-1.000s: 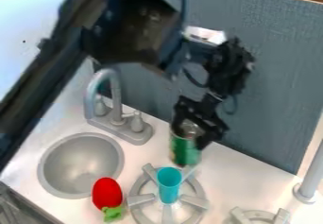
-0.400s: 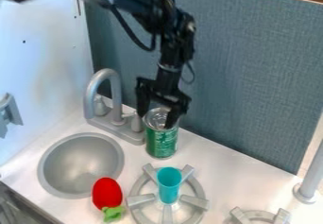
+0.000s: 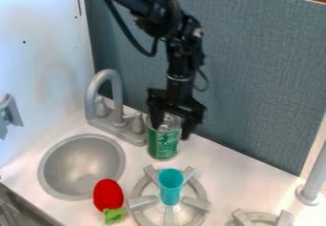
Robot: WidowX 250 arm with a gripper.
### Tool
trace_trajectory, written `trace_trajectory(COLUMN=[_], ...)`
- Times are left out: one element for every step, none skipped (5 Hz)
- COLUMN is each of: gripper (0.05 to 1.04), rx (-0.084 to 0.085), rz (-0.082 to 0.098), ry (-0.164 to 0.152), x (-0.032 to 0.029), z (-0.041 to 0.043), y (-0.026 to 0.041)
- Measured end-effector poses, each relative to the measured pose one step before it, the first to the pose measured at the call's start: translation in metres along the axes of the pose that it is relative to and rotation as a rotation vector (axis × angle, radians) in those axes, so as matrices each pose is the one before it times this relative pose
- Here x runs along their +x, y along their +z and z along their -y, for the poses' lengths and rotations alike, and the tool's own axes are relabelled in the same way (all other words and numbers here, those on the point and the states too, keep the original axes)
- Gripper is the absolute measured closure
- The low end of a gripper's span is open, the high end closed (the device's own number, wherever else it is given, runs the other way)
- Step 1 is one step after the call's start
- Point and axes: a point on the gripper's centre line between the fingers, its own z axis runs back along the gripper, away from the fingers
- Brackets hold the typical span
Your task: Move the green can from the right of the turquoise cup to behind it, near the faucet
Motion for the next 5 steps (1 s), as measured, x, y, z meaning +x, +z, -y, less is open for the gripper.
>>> trace_trajectory(gripper=[0.084, 0.083, 0.084, 0.084, 0.083], rx=[-0.0324, -0.0051, 0.0347, 0.0168, 0.0086], rz=[-0.0041, 0.0015, -0.0143, -0.0757, -0.0248], ry=[-0.0738, -0.0660, -0.1147, -0.0547, -0.0140], x=[-0.02109, -0.00544, -0.01085, -0.01464, -0.00700], z=[0.02572, 0.02598, 0.05311, 0.03131, 0.00320], y=[0.00523, -0.00254, -0.00362, -0.02352, -0.00398])
